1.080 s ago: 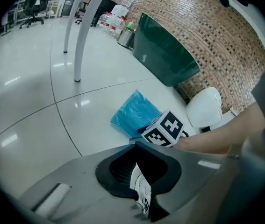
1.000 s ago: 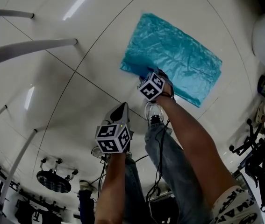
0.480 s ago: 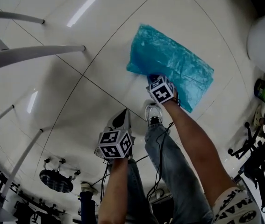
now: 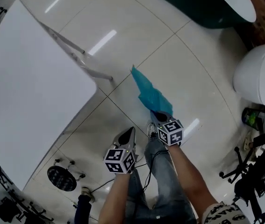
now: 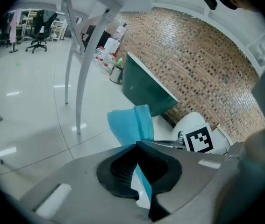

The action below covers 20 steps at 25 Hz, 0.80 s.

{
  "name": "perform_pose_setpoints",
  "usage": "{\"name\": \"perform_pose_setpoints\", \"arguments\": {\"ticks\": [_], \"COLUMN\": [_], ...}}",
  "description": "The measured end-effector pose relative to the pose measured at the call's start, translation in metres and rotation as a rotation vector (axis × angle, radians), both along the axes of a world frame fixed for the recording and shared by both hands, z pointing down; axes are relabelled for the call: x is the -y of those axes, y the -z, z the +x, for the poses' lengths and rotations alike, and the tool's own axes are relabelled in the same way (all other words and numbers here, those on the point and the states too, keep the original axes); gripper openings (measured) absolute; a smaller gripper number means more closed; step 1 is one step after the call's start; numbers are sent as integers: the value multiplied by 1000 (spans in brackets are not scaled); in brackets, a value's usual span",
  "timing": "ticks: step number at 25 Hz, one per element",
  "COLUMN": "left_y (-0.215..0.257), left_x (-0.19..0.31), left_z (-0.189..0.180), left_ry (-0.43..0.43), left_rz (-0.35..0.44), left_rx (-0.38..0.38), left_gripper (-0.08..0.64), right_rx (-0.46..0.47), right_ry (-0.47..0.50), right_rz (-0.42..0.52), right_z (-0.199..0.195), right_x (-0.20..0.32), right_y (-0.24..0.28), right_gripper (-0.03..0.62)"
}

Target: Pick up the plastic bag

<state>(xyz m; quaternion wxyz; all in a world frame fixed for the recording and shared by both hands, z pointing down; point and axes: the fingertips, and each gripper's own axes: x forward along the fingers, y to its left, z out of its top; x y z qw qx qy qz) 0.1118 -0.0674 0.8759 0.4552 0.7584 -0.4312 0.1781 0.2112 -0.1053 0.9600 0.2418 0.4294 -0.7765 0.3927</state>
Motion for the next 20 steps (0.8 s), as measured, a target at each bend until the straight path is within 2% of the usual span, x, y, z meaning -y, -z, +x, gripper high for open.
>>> {"name": "perform_pose_setpoints", "arguments": {"ticks": [6, 11, 15, 20], "left_y": [151, 273, 355, 432], "left_x": [21, 24, 22, -26], "left_z": [-27, -74, -132, -210], "left_ry": [47, 98, 213, 358], "left_rz": [169, 314, 425, 494], "left_rx": [42, 83, 148, 187], "left_gripper": [0, 0, 0, 0], "right_rx": [128, 202, 235, 279], "right_ry": [-7, -1, 64, 134], "right_rz": [203, 362, 503, 599], "right_z": [-13, -31, -62, -107], "right_x": [17, 22, 42, 9], "right_y": [199, 356, 458, 559], "right_gripper": [8, 8, 8, 8]}}
